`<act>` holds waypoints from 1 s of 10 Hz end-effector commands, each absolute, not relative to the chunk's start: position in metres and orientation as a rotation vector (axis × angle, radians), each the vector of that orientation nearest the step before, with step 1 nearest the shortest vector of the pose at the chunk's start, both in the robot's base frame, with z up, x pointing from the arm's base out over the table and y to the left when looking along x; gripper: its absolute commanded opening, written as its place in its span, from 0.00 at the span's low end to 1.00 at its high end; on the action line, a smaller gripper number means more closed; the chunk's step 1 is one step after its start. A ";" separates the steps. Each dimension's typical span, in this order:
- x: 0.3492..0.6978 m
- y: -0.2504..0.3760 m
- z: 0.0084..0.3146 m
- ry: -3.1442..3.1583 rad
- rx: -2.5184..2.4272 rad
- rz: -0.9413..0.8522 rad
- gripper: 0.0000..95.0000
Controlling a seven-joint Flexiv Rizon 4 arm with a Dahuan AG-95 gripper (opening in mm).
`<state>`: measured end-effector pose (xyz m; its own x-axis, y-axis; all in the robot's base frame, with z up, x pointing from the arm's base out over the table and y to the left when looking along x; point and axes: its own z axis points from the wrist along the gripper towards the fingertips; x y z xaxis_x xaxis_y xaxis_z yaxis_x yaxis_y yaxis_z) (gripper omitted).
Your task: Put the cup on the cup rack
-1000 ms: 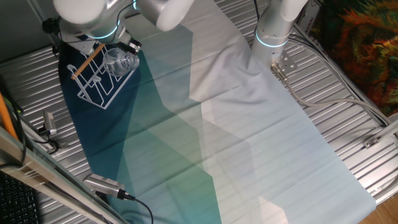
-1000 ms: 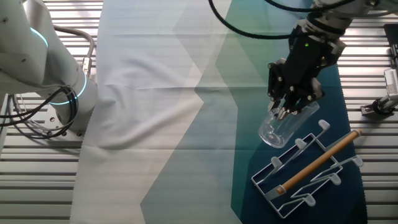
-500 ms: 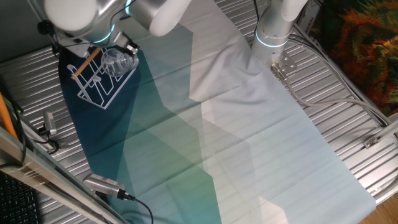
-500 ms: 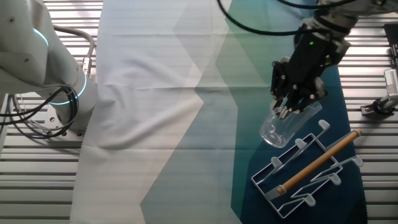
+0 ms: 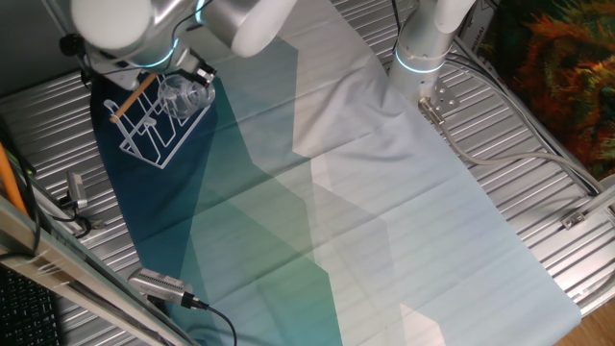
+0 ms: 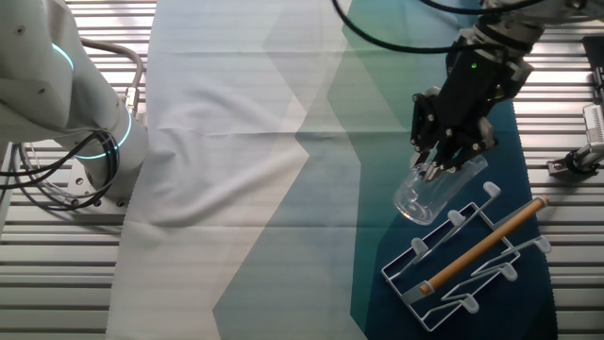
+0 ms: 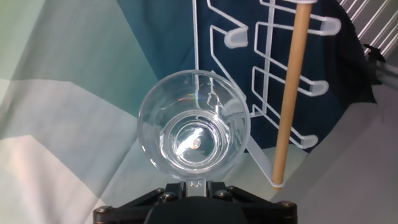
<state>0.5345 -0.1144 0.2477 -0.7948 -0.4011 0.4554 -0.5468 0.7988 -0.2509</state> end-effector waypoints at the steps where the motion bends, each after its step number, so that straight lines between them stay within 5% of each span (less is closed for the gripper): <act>1: 0.532 -0.118 0.250 -2.607 0.722 0.532 0.00; 10: 0.533 -0.166 0.275 -2.566 0.805 0.525 0.00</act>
<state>0.5318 -0.1684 0.2759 -0.7543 -0.4547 0.4735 -0.6051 0.7613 -0.2328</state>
